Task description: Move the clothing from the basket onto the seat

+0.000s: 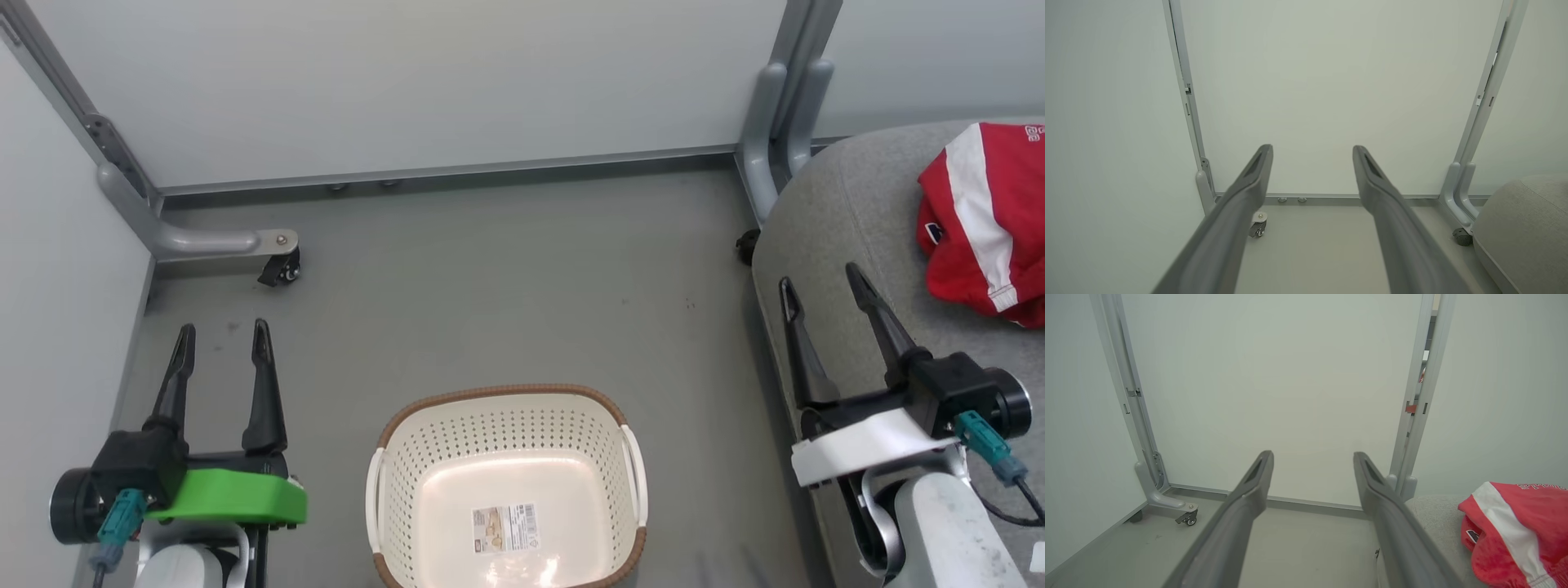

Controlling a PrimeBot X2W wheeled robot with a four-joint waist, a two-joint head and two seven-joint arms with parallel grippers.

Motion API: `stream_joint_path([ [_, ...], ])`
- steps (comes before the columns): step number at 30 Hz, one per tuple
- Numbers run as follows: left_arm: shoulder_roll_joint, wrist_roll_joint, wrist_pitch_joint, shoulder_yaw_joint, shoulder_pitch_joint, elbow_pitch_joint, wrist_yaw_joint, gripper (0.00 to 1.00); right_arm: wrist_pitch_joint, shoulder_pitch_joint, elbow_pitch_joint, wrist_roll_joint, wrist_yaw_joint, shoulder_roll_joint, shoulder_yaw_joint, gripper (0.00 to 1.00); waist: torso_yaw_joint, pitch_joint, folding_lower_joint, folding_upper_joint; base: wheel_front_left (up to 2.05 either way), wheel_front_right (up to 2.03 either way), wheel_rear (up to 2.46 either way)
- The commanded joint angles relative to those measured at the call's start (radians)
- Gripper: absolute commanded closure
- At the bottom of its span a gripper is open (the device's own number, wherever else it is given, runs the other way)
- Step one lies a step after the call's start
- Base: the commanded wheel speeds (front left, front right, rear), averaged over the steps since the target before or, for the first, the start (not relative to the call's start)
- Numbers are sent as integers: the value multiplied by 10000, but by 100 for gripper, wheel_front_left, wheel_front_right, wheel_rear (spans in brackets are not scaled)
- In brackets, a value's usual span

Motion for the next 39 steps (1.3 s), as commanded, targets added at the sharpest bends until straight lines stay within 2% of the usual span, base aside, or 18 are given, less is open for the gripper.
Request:
stream_joint_path([
  [1, -66, 91, -2, 116, 230, -45, -73, 0, -28, 278, -105, -61, -11, 11, 9, 0, 98, -279, 1, 77, 0, 0, 0],
  [13, -497, 607, -2, 118, 740, 57, -669, 0, -28, 1777, -588, -30, -11, 115, -580, 0, 4, -642, 1, 77, 0, 0, 0],
  [22, -638, 705, -3, 122, 630, 301, -871, 0, -28, 1994, -581, 172, -11, 119, -707, 0, -121, -663, 1, 77, 0, 0, 0],
  [39, -745, 1005, -3, 265, 398, 579, -975, 0, -28, 1932, -560, 250, -11, 120, -673, 0, -97, -495, 1, 77, 0, 0, 0],
])
